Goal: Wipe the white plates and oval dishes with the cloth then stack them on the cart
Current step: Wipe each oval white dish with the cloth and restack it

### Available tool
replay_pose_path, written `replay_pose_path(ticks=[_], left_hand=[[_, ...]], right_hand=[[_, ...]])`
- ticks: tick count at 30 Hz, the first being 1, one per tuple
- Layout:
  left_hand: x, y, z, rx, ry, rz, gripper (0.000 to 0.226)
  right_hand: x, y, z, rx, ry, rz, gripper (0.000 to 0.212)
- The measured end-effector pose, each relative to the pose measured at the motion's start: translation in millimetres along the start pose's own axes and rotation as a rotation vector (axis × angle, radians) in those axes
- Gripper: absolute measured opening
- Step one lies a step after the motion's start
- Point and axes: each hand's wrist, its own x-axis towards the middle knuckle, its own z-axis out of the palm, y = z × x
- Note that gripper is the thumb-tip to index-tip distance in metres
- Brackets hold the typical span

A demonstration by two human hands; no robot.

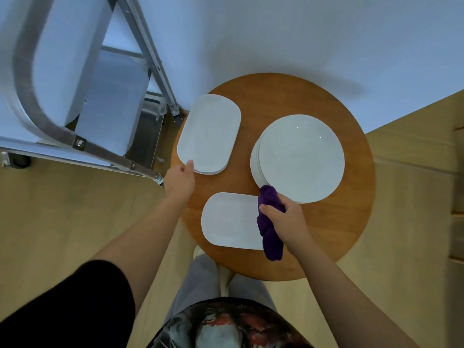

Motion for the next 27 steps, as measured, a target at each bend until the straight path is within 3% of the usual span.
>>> replay_pose_path(ticks=[4,7,11,21,27], left_hand=[[26,11,-2,-0.036,-0.091,-0.158,0.038],[33,11,-5,0.176,-0.086,-0.097,0.037],[36,6,-9,0.189,-0.059,-0.07,0.033],[0,15,-27,-0.499,-0.06,-0.019,0.022],[-32,8,-60,-0.593,-0.236,0.053,0.016]], right_hand=[[6,-9,9,-0.01,-0.012,0.0,0.021],[8,-15,12,-0.012,-0.022,-0.02,0.017],[10,-20,15,-0.003,-0.032,-0.037,0.016],[2,-22,15,0.066,0.001,0.021,0.024],[-8,-35,3,0.324,0.054,0.097,0.01]])
